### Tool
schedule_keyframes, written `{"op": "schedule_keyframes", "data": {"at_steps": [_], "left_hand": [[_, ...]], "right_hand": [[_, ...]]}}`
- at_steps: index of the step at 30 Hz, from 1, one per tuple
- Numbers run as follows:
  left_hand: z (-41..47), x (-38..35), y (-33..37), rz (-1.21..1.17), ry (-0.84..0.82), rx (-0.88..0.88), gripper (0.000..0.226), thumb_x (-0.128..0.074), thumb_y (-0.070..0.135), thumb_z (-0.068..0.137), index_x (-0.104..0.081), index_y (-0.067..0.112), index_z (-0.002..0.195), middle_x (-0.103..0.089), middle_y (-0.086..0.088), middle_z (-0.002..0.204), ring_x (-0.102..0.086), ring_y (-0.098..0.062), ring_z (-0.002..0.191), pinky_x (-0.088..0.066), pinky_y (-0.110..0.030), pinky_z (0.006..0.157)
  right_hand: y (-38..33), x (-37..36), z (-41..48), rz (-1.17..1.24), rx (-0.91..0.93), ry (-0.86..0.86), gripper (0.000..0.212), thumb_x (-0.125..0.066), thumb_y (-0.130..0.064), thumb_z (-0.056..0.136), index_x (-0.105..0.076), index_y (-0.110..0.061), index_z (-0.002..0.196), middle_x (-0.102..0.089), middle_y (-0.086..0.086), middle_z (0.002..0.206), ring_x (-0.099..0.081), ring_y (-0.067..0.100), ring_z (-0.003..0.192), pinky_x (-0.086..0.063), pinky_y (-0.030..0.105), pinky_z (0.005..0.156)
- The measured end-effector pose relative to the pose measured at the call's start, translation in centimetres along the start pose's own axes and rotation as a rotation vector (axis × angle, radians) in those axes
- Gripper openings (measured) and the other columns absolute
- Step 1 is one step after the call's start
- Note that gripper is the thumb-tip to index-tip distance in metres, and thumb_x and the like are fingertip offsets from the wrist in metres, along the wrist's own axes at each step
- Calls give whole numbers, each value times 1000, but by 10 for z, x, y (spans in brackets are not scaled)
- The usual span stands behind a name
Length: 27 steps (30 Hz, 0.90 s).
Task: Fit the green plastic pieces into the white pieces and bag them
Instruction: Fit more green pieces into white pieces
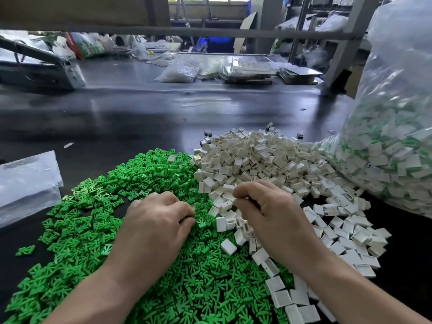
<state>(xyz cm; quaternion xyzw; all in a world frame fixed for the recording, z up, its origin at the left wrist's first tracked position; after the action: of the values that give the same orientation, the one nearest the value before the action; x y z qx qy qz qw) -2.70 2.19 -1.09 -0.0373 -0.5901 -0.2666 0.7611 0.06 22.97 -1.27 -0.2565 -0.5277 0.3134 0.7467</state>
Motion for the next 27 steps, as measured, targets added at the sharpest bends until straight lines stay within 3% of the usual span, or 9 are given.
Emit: {"op": "schedule_keyframes", "data": {"at_steps": [5,7,9,12,15,18,20,23,27], "left_hand": [[-2,6,9,-278,127,79,10,-64,32,86,-62,34,77,-61,18,64,-58,1,61,-46,-17,57],[-4,7,12,-434,169,144,10,-64,35,84,-60,34,75,-65,21,74,-60,-2,60,-43,-12,46],[-7,7,14,-551,178,171,6,-65,34,82,-61,38,84,-65,24,81,-62,-2,65,-47,-11,48],[-9,7,20,-758,98,162,30,-67,27,84,-65,53,99,-69,18,90,-67,-5,76,-55,-17,62],[-9,7,26,-986,29,164,33,-67,13,87,-73,45,95,-74,8,88,-70,-8,75,-56,-18,64],[-8,6,28,-1123,2,149,16,-68,26,78,-73,35,90,-75,-1,86,-73,-16,76,-58,-24,63],[-7,6,28,-1186,13,159,15,-68,33,74,-70,31,88,-76,-5,85,-73,-20,77,-58,-25,61],[-8,7,30,-1219,34,167,16,-68,37,74,-70,28,87,-76,-5,87,-73,-22,79,-59,-27,62],[-9,7,33,-1184,41,151,13,-70,35,74,-72,28,85,-72,-1,76,-68,-12,69,-55,-21,61]], "right_hand": [[3,8,0,489,-229,-64,24,-63,-7,96,-76,-27,97,-74,-2,86,-69,10,74,-55,19,68],[3,11,2,761,-344,-94,26,-62,0,95,-78,-21,92,-74,11,84,-70,22,72,-56,24,65],[1,12,6,969,-416,-74,29,-60,6,93,-79,-16,88,-73,18,91,-69,26,70,-56,26,60],[-2,13,9,1206,-489,-74,22,-63,12,83,-78,-4,87,-73,23,94,-72,30,71,-58,28,57],[-6,12,5,1376,-514,-155,36,-64,14,67,-65,10,102,-71,30,96,-74,41,85,-61,32,62],[-11,10,2,1388,-496,-238,36,-65,10,74,-60,11,109,-70,31,95,-75,38,85,-61,31,63],[-15,9,1,1298,-463,-273,18,-67,-5,82,-70,5,97,-71,29,90,-75,32,74,-60,30,58],[-17,8,-1,1176,-426,-271,16,-66,-20,87,-75,-8,81,-69,23,88,-72,30,67,-58,31,51],[-22,10,-3,1146,-366,-266,12,-70,-15,88,-76,-15,77,-71,22,92,-75,33,76,-58,31,50]]}}
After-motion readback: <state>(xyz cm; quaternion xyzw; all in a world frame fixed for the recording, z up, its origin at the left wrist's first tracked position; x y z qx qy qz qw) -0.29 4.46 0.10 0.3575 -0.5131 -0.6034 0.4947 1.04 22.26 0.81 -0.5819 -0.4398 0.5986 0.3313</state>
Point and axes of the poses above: each hand's wrist, its own z-axis towards the middle knuckle, its own x-axis out of the back of the hand, y = z × x, the point moved 1 cm from there along z, towards the middle knuckle
